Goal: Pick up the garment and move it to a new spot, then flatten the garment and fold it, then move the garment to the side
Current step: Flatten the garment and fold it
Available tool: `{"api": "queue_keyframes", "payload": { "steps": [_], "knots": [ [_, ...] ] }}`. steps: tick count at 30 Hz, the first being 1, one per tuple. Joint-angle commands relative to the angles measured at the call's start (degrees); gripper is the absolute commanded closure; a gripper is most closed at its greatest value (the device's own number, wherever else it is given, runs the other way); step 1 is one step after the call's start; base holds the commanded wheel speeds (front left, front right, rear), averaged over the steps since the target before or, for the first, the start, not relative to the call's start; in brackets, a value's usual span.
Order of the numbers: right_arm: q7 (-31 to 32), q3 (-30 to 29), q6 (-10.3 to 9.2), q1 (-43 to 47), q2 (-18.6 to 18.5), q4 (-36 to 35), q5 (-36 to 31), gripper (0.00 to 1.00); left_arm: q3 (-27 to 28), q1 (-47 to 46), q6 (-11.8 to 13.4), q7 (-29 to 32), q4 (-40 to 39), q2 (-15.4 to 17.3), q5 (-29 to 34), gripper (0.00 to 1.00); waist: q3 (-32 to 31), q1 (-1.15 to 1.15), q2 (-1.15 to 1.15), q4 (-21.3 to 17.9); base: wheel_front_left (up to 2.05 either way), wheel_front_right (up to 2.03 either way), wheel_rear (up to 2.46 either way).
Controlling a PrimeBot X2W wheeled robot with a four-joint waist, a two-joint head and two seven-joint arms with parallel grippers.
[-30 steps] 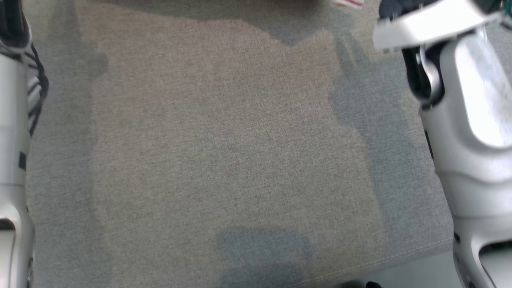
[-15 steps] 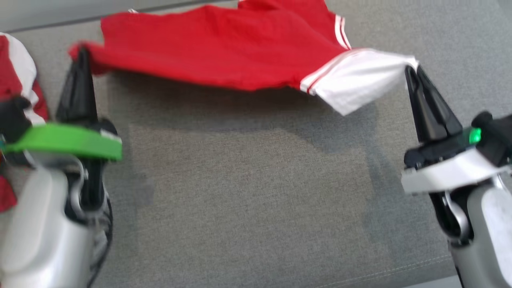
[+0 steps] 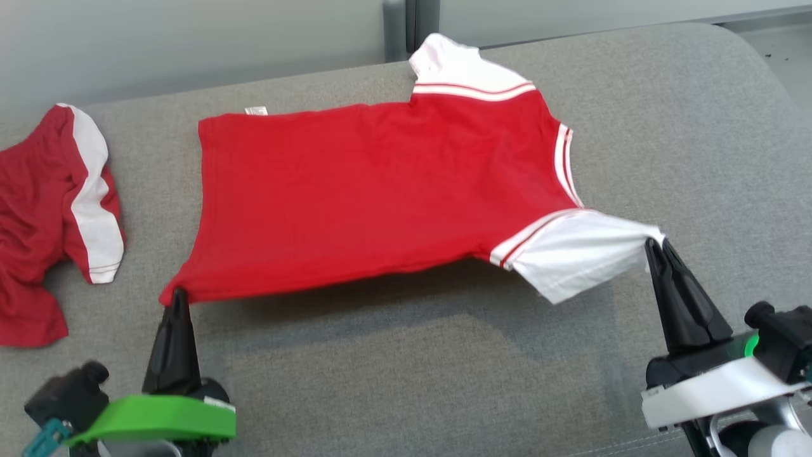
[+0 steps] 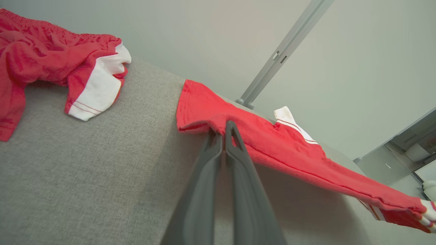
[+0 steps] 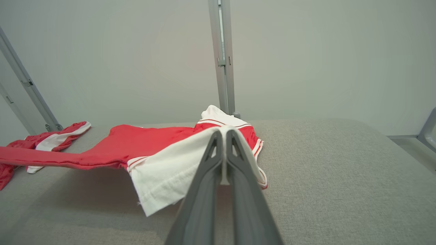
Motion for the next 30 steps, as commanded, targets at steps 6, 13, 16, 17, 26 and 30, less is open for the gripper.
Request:
{"api": "queue_keyframes", "payload": {
  "steps": [6,13,16,17,26,30],
  "knots": [
    [-1.02,-2.29,-0.02,5.41,2.43,-0.27,0.12,1.0,0.23,6.36,0.52,-1.51,-0.36,-2.16,0.68,1.0,-3.08,0.01,0.0,-0.44,0.0,0.0,0.0],
    [-1.55,-3.08,-0.02,8.68,3.85,-1.13,-0.15,1.0,2.33,10.27,0.66,-2.16,-2.37,-3.99,1.08,1.0,-5.06,0.01,0.0,-1.13,0.0,0.0,0.0],
    [-1.09,-3.27,-0.02,10.03,4.08,-1.96,-0.46,1.0,3.34,12.08,0.81,-2.33,-4.17,-4.49,1.37,1.0,-5.42,0.01,0.0,-1.15,0.0,0.0,0.0],
    [-0.87,-3.37,-0.02,10.54,4.13,-2.3,-0.43,1.0,3.65,12.81,0.83,-2.37,-4.81,-4.67,1.48,1.0,-5.45,0.01,0.0,-1.09,0.0,0.0,0.0],
    [1.41,-3.04,-0.01,13.66,4.48,-1.98,0.53,1.0,3.51,17.12,0.86,-2.41,-6.67,-5.81,2.08,1.0,-4.82,0.01,0.0,-0.57,0.0,0.0,0.0],
    [1.95,-1.41,-0.01,12.87,4.49,2.22,2.04,1.0,2.29,16.26,0.51,-1.6,-4.29,-6.12,1.89,1.0,-4.45,0.01,0.0,-0.34,0.0,0.0,0.0]
  ]
}}
